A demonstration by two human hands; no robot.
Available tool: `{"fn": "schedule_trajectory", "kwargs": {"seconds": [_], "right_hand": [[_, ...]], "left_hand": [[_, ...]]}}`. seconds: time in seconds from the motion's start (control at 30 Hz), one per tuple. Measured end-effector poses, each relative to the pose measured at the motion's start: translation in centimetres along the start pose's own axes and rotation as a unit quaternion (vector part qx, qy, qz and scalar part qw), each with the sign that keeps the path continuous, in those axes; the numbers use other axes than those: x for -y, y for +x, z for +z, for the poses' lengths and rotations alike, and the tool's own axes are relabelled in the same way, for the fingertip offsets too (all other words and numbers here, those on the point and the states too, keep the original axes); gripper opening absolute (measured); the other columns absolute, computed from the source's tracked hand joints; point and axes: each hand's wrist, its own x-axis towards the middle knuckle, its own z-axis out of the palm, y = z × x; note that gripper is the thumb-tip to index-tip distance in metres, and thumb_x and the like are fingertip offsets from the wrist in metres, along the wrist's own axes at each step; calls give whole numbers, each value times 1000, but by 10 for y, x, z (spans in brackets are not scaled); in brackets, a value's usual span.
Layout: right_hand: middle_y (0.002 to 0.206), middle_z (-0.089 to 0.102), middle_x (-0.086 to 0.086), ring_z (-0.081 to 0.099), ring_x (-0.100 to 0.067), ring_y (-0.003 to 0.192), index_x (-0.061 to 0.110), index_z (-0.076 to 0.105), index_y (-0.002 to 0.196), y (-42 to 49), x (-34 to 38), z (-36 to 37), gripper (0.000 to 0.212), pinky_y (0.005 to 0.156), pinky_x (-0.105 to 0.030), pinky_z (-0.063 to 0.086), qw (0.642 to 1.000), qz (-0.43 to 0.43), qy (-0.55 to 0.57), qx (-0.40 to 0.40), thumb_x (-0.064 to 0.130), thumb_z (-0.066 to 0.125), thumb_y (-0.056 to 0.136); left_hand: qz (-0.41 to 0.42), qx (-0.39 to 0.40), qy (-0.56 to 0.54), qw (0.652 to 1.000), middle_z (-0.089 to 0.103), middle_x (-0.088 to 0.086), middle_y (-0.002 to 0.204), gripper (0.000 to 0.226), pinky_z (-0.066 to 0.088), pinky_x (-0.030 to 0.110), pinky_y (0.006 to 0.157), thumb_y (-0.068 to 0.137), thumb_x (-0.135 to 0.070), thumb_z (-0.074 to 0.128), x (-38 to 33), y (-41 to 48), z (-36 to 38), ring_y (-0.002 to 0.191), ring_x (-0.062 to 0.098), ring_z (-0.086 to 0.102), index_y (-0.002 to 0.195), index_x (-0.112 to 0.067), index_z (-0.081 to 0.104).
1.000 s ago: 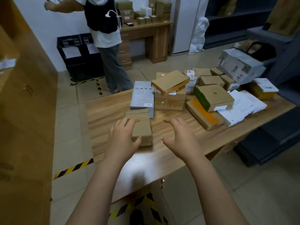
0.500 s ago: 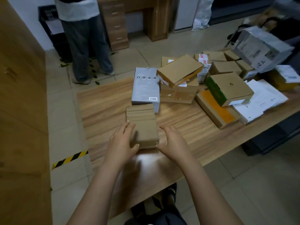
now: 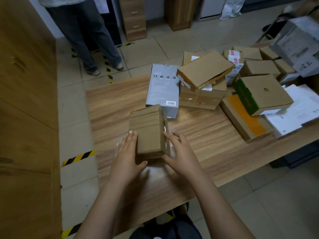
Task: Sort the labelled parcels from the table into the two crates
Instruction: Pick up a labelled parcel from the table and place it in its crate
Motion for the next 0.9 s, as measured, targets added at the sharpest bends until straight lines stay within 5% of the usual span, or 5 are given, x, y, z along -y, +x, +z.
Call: {"fn": "schedule_trajectory", "kwargs": {"seconds": [0.23,0.4,0.63,0.77,0.9], "right_hand": [[149,41,-1,39,-14,137,22,18,155,17,21,25,104,110,-30,37,995,39,89,32,37,72,68],[152,41,-1,42,-15,137,18,19,155,21,36,36,97,107,-23,35,995,24,98,20,18,75,76],[148,46,7,45,-9,132,25,29,152,18,55,34,85,108,-27,39,996,-27,88,-19,12,73,80],[141,51,12,50,-3,125,29,36,148,12,67,32,80,103,-25,44,994,-58,93,-12,8,71,80],[141,47,8,43,-9,131,24,38,146,16,68,41,82,105,-21,36,995,-59,84,-11,10,77,75]], "left_hand": [[36,-15,-61,997,12,-4,161,120,14,31,118,70,-27,84,17,-4,-22,145,9,7,150,-34,-6],[67,-23,-85,994,7,-6,162,114,29,31,113,75,-21,79,21,-9,-27,146,15,17,143,-56,-6],[19,-22,-198,980,24,-10,157,108,28,22,113,74,-18,81,42,-11,-23,142,7,30,153,-33,8],[17,-26,-178,984,21,-8,158,109,17,6,108,74,-22,81,49,-16,-20,143,3,21,154,-30,7],[-27,-32,-161,986,10,-8,161,110,30,32,115,75,-28,80,64,-19,-24,146,9,18,153,-37,4]]}}
